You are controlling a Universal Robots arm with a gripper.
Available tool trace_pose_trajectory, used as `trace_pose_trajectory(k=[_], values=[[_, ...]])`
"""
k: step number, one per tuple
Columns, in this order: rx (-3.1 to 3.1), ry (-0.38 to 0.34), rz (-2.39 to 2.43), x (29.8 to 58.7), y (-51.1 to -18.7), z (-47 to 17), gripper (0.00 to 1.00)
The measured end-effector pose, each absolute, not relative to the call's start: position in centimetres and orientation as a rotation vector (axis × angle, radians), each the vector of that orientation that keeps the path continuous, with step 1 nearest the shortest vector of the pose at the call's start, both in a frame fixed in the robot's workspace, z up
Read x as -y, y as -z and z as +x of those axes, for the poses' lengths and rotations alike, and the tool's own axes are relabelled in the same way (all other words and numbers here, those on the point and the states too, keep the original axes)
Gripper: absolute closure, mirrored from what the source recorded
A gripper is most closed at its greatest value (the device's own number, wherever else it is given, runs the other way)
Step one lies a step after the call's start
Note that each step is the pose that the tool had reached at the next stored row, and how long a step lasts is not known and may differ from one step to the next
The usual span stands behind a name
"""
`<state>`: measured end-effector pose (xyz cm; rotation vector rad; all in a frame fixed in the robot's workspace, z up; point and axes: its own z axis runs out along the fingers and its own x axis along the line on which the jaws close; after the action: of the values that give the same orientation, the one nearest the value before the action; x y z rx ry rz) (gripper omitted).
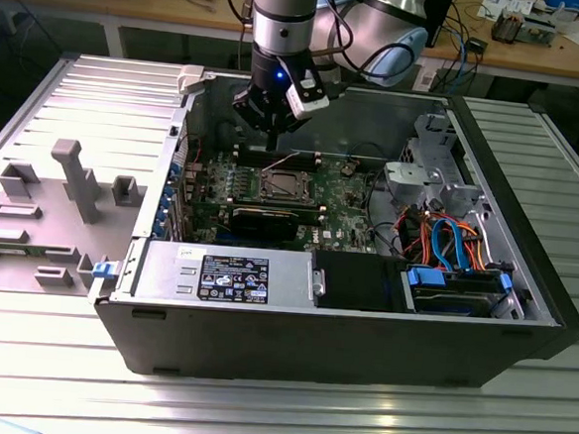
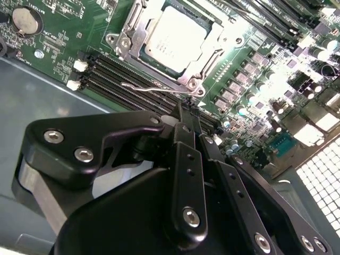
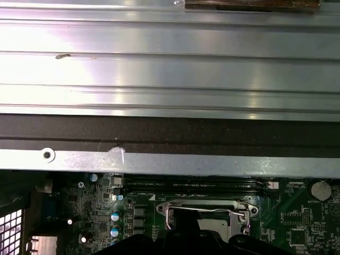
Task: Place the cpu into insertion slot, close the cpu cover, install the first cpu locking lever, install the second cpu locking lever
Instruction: 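Install the first cpu locking lever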
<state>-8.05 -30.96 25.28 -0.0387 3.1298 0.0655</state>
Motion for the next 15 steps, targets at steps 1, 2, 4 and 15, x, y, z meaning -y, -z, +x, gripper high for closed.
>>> trace_pose_trajectory(k=[1, 2, 4, 15], values=[[-3.130, -0.066, -0.035, 31.0, -25.2, -8.0, 0.89], [-3.130, -0.067, -0.025, 31.0, -25.2, -7.9, 0.89], [-3.130, -0.067, -0.021, 31.0, -24.9, -7.8, 0.89], [-3.129, -0.081, -0.023, 30.5, -23.5, -6.5, 0.89]])
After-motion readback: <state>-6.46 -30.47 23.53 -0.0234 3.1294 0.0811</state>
